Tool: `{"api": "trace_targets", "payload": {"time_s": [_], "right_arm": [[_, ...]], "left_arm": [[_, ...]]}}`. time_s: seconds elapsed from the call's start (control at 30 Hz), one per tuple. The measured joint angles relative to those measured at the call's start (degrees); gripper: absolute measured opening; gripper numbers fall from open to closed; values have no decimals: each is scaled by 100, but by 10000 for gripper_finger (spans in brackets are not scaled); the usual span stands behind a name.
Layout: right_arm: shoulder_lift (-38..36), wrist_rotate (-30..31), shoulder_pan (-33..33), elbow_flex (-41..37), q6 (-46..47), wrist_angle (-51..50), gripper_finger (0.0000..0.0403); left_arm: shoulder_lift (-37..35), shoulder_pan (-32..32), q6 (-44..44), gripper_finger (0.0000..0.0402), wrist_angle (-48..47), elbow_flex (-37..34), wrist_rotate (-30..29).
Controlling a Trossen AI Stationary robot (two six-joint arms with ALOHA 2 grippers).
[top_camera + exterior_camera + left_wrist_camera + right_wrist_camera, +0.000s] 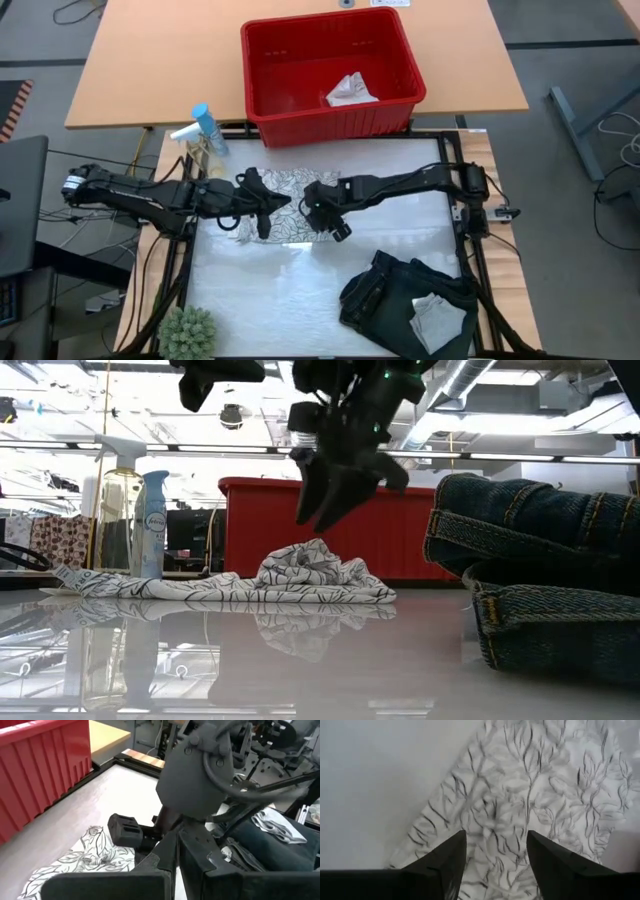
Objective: Fold Laundry from Bin
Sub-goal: Fold the white from the red laundry bin
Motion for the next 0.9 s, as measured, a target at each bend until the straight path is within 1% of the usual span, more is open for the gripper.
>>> {"api": "trace_targets", "payload": {"time_s": [0.1,0.27,0.3,0.4,0.43,0.47,0.53,0.63,0.67,0.73,0.77,0.9], "right_arm": [[99,45,-32,1,0,32,229],[329,29,-59,3,104,-23,197],[377,104,-59,-2,105,-18,190],[465,929,-35,-4,143,329,164],[465,1130,-35,-4,97,393,151],[462,1207,-35,-4,25,470,135],[450,1240,-68,4,-23,687,96],[424,1201,-137,151,154,656,28],[415,1144,-167,222,230,695,21],[401,956,-214,347,352,723,25],[401,850,-247,401,410,775,35],[401,361,-374,447,821,1273,91]], "left_arm": [[1,0,-4,7,-14,-2,-9],[1,0,2,7,-77,-2,-34],[1,0,0,7,-107,-2,-37],[1,0,0,7,-165,-2,-39],[1,0,0,7,-158,-2,-39],[1,0,0,7,-153,-2,-40],[1,0,0,7,-152,-2,-41],[1,0,0,7,-152,-2,-41],[1,0,0,7,-153,-4,-41],[-6,0,2,7,-153,-3,-35],[-30,0,11,7,-163,-4,-33],[-128,0,42,7,-213,-7,-39]]}}
